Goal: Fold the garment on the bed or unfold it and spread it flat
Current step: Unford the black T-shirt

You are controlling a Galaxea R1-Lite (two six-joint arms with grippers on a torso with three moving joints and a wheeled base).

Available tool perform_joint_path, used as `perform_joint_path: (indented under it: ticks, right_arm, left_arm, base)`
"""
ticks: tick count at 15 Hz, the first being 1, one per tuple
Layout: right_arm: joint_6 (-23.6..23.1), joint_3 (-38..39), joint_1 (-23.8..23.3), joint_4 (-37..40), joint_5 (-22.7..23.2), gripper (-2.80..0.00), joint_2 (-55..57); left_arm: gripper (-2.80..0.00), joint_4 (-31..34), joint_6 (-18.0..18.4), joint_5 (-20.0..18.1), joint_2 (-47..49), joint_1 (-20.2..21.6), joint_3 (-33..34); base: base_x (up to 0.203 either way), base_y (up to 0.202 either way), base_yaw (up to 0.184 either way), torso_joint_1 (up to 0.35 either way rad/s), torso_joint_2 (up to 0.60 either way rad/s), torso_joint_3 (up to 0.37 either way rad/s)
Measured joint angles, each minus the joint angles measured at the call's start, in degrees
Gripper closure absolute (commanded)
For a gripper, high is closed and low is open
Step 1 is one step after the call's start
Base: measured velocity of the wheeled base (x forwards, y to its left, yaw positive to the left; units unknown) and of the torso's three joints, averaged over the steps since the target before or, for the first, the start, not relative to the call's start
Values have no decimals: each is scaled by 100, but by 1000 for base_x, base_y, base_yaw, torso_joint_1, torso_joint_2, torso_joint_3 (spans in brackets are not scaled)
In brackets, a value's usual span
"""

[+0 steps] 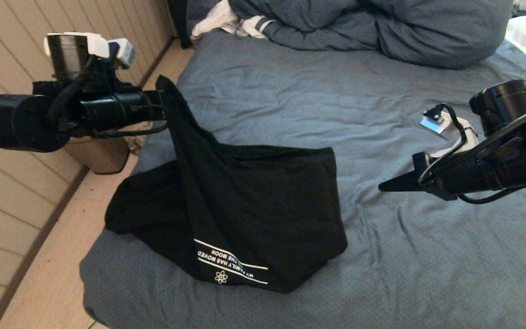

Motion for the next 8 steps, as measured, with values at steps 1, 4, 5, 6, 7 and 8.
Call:
perform_joint_path:
  ticks: [1, 4, 5, 6, 7, 8]
  right_arm:
    - [4, -8, 14, 0, -1, 0, 0]
    - [13, -57, 102, 0, -7, 0, 6]
    - [14, -75, 135, -2, -9, 0, 13]
    - [15, -78, 161, 2, -11, 0, 20]
    - [15, -81, 191, 0, -17, 0, 26]
    - [15, -81, 206, 2, -20, 0, 30]
  left_arm:
    - [0, -33, 0, -86, -105, 151, 101]
    - [0, -52, -12, -219, -440, 467, 510]
    - [0, -60, -10, -282, -573, 532, 742]
    - [0, -80, -11, -339, -701, 573, 995]
    - [0, -175, -6, -395, -831, 591, 1272]
    - [0, -342, 6, -429, -940, 604, 1530]
  base:
    - [0, 0, 0, 0, 0, 0]
    - [0, 0, 0, 0, 0, 0]
    - [0, 0, 0, 0, 0, 0]
    - [0, 0, 0, 0, 0, 0]
    - [0, 0, 0, 0, 0, 0]
    - [0, 0, 0, 0, 0, 0]
